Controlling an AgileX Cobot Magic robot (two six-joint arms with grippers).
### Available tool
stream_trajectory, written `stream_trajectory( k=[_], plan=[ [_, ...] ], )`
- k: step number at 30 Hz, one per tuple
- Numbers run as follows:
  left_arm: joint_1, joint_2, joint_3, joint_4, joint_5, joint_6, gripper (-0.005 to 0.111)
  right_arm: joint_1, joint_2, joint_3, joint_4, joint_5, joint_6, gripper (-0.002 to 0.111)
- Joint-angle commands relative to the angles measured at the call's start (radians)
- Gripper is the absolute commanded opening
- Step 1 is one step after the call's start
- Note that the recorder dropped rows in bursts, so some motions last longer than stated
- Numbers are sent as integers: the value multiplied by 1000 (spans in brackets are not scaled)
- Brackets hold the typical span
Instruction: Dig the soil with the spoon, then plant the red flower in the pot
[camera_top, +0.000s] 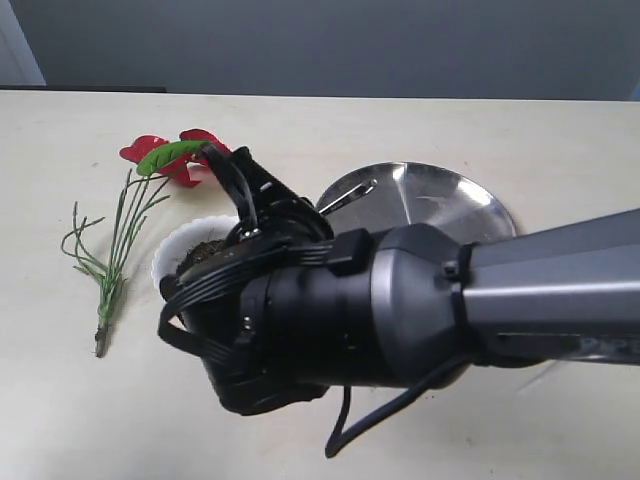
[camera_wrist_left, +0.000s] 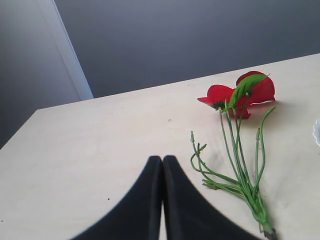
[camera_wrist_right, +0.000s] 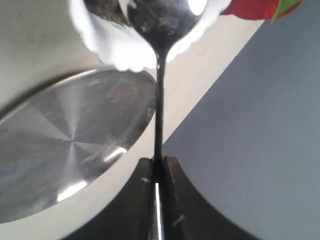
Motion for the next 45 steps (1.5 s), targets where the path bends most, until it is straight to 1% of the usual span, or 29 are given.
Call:
stream_trajectory(
  k=[1,4,8,10,15,19,25,30,34,36,37,39,42,45],
  plan=[
    [3,-4,0,-3,2,0,0,-6,51,-7,-87,3,7,-1],
    [3,-4,0,-3,2,0,0,-10,66,-7,-91,22,14,-1],
    [3,-4,0,-3,2,0,0,-10,62,-7,-150,82,119,-1],
    [3,-4,0,-3,2,0,0,-10,50,-7,-148,96,153,-1],
    [3,-4,0,-3,2,0,0,-8,14,-7,-44,71,153,-1],
    [3,-4,0,-3,2,0,0,-8,12,-7,32,11,103,-1],
    [3,-4,0,-3,2,0,0,-17,50,-7,-55,-44,97,-1],
    [3,-4,0,-3,2,0,0,-35,70,-10,-72,30,106,-1],
    [3,-4,0,-3,2,0,0,-35,44,-17,-101,93,207,-1],
    [3,-4,0,-3,2,0,0,-33,13,-17,-59,70,226,-1],
    [3,-4,0,-3,2,0,0,-33,-4,-17,-7,42,224,-1],
    [3,-4,0,-3,2,0,0,-33,-11,-17,62,7,168,-1],
    [3,-4,0,-3,2,0,0,-36,7,-17,45,-62,152,-1],
    [3,-4,0,-3,2,0,0,-40,27,-17,33,-21,152,-1]
  ],
)
